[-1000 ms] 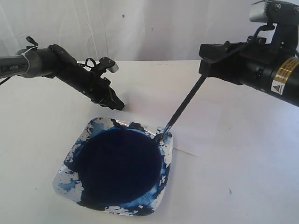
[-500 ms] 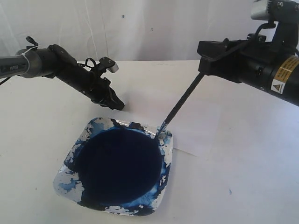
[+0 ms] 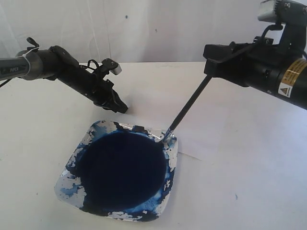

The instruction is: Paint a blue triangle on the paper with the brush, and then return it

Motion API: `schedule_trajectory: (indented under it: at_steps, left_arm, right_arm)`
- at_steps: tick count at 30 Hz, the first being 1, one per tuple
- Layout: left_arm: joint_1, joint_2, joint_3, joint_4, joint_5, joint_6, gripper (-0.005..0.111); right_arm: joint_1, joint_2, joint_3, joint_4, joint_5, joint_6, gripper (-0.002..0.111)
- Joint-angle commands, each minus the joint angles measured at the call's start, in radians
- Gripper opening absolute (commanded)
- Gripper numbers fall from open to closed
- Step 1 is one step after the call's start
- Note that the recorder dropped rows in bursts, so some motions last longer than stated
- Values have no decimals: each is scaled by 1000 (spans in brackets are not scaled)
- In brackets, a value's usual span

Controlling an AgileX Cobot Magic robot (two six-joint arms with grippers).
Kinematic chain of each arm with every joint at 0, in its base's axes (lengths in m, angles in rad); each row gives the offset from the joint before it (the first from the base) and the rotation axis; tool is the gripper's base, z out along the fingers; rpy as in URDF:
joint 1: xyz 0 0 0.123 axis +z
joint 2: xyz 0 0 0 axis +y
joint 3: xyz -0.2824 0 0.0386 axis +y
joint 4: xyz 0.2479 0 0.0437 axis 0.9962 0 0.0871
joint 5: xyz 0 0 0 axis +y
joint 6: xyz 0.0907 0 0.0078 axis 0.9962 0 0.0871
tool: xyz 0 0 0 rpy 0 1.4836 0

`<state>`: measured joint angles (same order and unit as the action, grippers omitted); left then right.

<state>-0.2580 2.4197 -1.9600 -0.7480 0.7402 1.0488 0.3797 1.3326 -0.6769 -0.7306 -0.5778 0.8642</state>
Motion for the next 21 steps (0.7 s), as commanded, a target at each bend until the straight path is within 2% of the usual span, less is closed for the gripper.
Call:
schedule_trajectory:
  at_steps: [1,21]
  left_arm:
    - [-5,16,5,9,9,-2,0]
    - [-5,16,5,9,9,-2,0]
  right_arm:
    - [-1,-6,0,-3,13,-16,1]
    - [-1,-6,0,6,30,-102,1]
